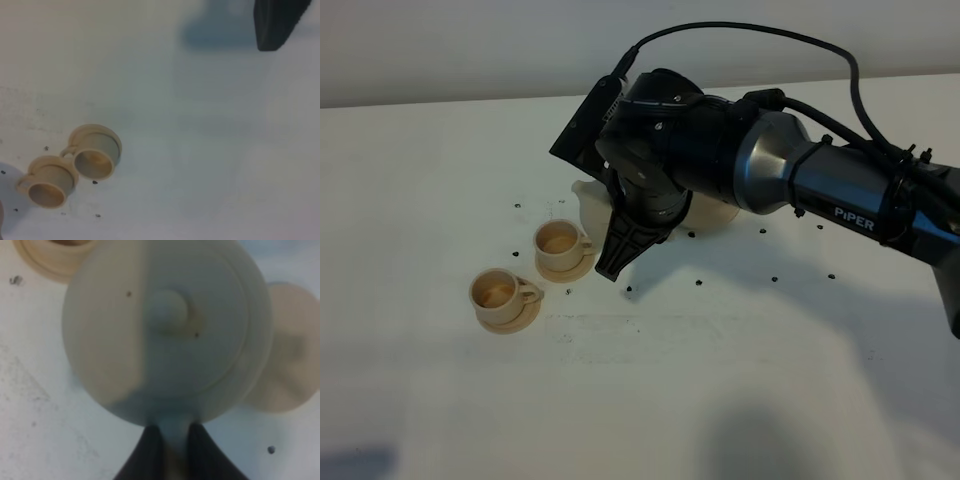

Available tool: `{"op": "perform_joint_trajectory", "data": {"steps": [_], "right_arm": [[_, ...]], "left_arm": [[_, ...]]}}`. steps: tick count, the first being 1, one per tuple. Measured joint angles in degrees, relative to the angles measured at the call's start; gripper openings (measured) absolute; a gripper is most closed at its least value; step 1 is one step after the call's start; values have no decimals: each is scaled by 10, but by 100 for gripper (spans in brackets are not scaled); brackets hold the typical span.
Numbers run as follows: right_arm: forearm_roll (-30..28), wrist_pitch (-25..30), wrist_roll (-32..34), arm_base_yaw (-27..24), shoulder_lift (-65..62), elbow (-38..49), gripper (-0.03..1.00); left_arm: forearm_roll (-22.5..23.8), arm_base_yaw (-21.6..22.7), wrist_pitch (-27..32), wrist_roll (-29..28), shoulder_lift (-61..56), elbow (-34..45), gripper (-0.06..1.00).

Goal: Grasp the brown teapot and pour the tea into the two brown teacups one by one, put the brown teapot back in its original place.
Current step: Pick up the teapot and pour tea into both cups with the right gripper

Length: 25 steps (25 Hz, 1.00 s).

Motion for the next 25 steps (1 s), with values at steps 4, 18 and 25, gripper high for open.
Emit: {"op": "perform_joint_trajectory", "data": {"steps": [4, 18, 25], "right_arm": [[-11, -1, 0, 7, 0, 0, 10], [-60, -10, 0, 25, 0, 0, 10], [-65, -13, -7, 26, 7, 0, 10]], "left_arm": [[0, 0, 0, 0, 0, 0, 43], [0, 0, 0, 0, 0, 0, 43], [0, 0, 0, 0, 0, 0, 43]]}}
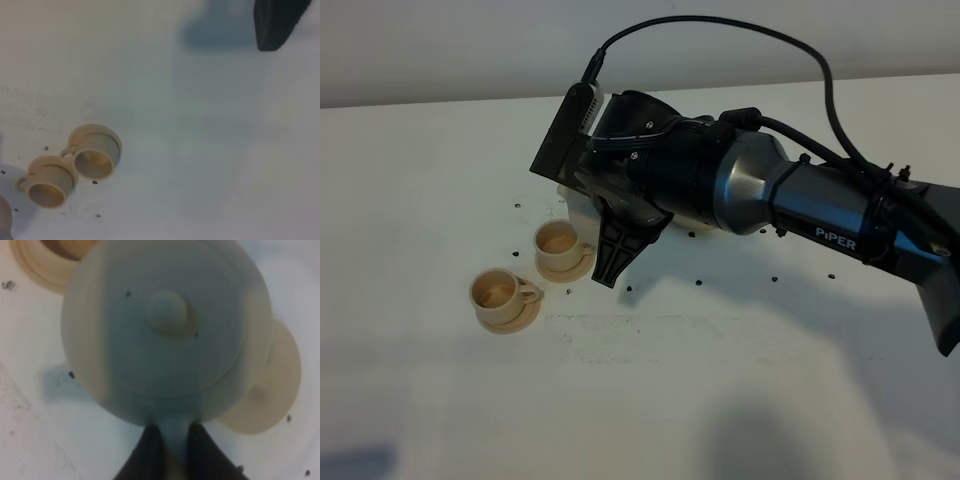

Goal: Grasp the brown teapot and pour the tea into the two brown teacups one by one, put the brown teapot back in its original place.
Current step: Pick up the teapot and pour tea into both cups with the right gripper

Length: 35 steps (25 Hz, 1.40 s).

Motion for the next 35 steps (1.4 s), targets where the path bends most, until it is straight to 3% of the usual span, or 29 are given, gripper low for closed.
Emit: {"op": "perform_joint_trajectory", "data": {"steps": [12, 29, 35], "right_arm": [[-2, -13, -9, 1, 6, 3, 10], [-61, -19, -11, 17, 6, 18, 10], [-61, -19, -50, 18, 6, 18, 10]], "left_arm": [[0, 0, 0, 0, 0, 0, 43], [0, 0, 0, 0, 0, 0, 43], [0, 0, 0, 0, 0, 0, 43]]}}
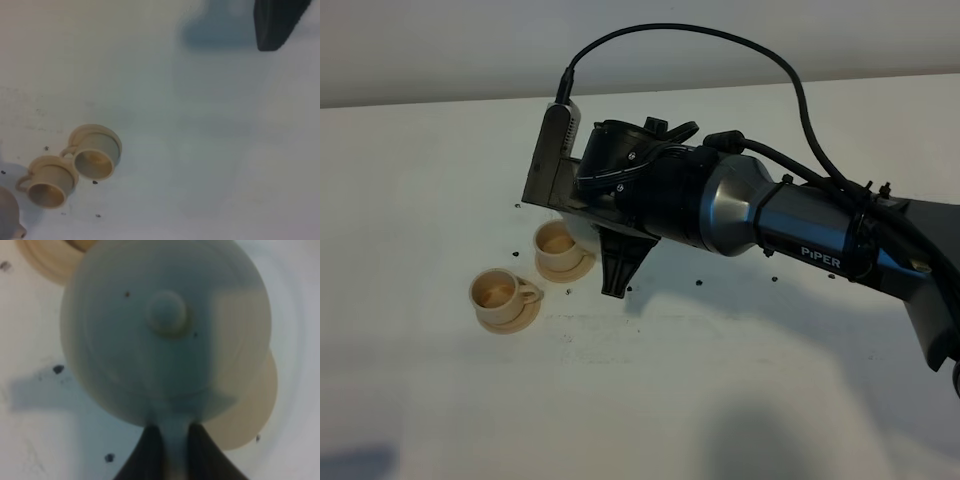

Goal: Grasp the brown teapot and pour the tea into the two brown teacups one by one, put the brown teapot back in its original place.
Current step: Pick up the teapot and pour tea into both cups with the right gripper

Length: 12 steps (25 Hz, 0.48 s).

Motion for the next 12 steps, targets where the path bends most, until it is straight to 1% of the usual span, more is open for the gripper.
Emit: {"op": "perform_joint_trajectory", "data": {"steps": [5, 9, 12], "right_arm": [[-3, 0, -23, 1, 0, 0, 10], [-29, 0, -24, 5, 4, 0, 10], [-39, 1, -24, 7, 12, 0, 10]], "left_arm": [[0, 0, 0, 0, 0, 0, 43], [0, 0, 0, 0, 0, 0, 43], [0, 0, 0, 0, 0, 0, 43]]}}
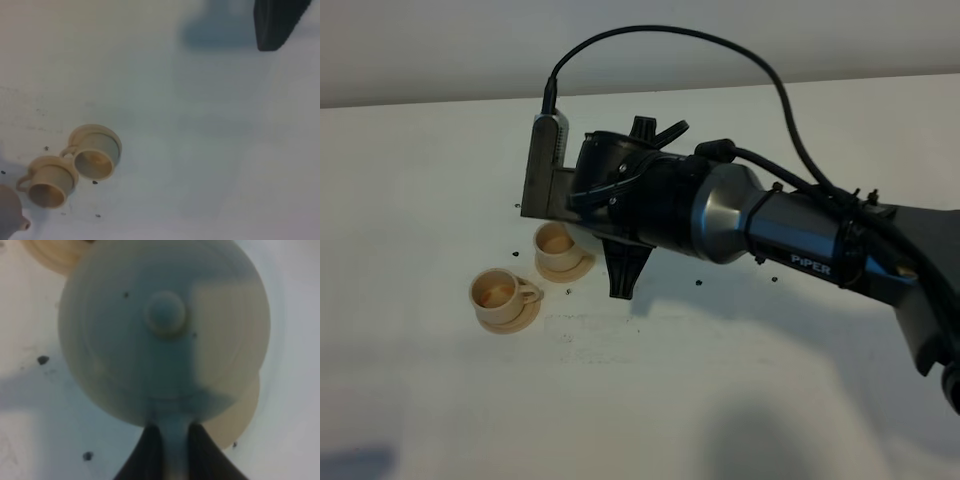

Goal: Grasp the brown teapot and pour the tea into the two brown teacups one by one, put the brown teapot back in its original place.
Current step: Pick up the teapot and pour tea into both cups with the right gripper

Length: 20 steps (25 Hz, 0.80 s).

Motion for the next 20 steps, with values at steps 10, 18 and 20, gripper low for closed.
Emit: {"op": "perform_joint_trajectory", "data": {"steps": [10, 18, 20], "right_arm": [[-57, 12, 9, 6, 8, 1, 10], [-96, 12, 9, 16, 8, 1, 10], [-99, 11, 9, 16, 8, 1, 10]], "left_arm": [[0, 0, 0, 0, 0, 0, 43], [0, 0, 0, 0, 0, 0, 43], [0, 0, 0, 0, 0, 0, 43]]}}
